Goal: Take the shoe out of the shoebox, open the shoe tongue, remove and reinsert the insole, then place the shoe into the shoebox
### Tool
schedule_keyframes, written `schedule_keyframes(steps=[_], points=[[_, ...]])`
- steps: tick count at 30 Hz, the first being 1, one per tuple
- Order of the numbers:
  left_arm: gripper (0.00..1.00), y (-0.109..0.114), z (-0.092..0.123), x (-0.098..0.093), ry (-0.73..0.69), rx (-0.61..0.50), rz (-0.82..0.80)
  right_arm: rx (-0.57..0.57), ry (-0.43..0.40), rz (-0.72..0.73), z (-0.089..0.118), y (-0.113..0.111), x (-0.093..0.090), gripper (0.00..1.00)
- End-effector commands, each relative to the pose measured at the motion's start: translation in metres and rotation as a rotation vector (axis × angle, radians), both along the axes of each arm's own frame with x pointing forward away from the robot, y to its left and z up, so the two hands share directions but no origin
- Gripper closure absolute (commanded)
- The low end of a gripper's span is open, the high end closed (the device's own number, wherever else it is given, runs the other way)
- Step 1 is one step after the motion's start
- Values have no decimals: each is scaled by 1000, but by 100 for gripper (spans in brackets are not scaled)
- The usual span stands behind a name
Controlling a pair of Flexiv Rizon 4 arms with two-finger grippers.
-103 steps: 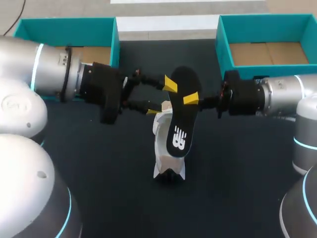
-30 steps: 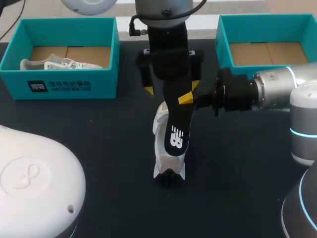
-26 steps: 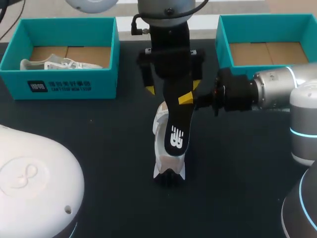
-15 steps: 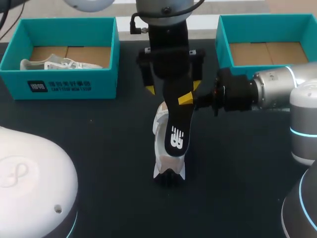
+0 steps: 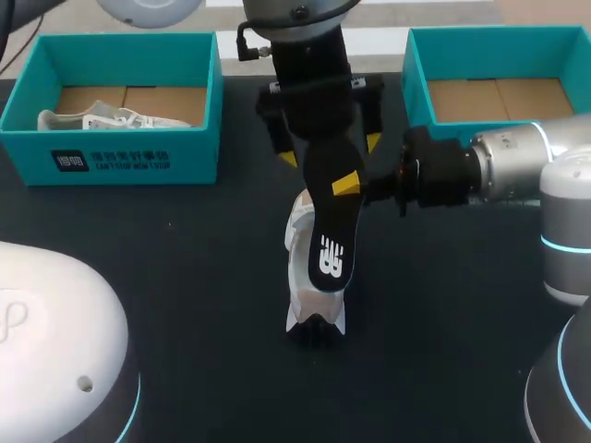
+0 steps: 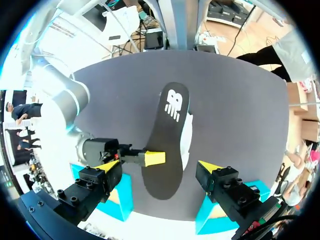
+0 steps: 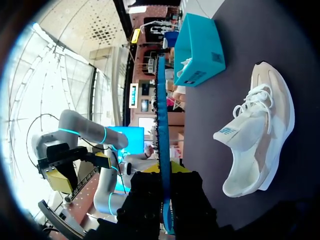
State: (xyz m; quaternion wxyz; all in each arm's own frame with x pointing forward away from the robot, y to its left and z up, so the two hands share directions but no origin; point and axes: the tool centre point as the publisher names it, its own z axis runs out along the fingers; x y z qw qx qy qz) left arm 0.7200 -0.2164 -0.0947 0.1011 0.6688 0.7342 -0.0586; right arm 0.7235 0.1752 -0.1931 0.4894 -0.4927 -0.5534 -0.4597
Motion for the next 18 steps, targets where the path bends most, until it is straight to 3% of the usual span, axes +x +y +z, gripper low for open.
schedule_keyframes(steps=[1,6,18], points=[[0,27,-2,0,-43,-321,0,-2,2,2,0,1,0,100],[0,34,7,2,-63,-473,-31,0,7,3,0,1,-2,100],[0,50,3,-8,-49,-649,-168,-1,18,2,0,-4,-1,100]])
